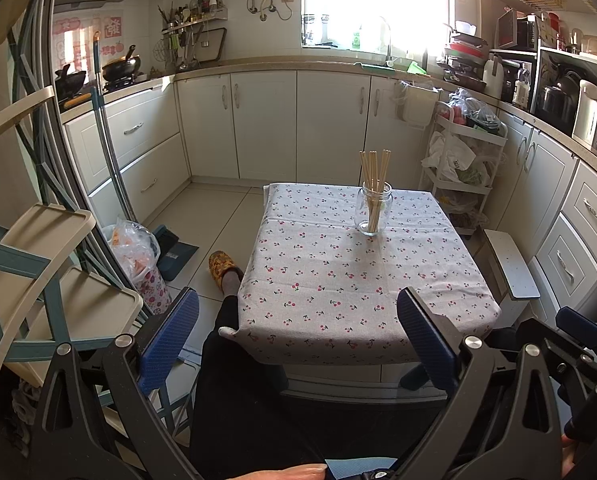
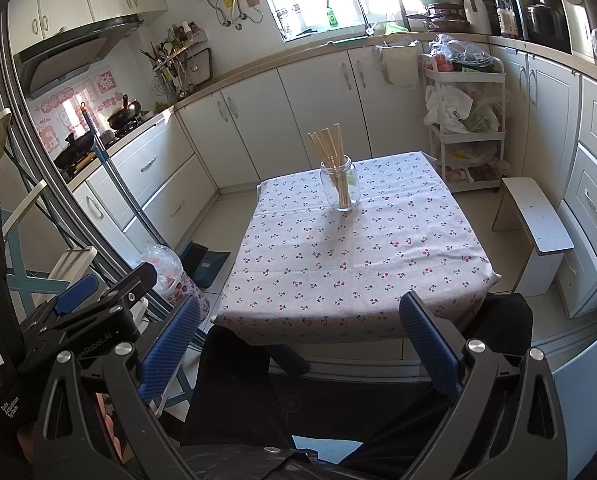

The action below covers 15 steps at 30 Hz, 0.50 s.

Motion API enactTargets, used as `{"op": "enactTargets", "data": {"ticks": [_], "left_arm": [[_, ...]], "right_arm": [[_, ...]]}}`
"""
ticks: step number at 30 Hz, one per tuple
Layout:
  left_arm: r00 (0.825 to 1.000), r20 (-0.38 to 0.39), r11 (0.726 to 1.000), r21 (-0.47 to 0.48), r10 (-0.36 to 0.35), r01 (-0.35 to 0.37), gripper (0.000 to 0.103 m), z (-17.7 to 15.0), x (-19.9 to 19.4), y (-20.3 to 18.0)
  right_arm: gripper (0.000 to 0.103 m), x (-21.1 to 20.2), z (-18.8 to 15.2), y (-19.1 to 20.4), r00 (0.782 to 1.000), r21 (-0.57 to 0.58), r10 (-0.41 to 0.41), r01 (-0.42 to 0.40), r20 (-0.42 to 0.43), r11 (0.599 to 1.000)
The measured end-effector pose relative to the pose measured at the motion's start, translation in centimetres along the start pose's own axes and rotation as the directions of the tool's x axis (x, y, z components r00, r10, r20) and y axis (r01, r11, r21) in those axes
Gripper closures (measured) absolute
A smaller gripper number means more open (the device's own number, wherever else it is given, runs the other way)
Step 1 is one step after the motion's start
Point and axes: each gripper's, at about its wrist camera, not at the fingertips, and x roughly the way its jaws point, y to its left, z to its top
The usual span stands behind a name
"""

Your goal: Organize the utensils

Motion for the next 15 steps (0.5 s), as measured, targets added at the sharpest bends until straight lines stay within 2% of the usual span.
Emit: {"op": "enactTargets", "data": {"ticks": [15], "left_arm": [[1.000, -0.001, 1.000, 0.000, -0.002, 0.002, 0.008, -0.07, -0.05, -0.12]], "right_arm": [[0.007, 0.15, 0.04, 0.32, 1.000, 0.001, 0.002, -0.002, -0.003, 1.000]]}}
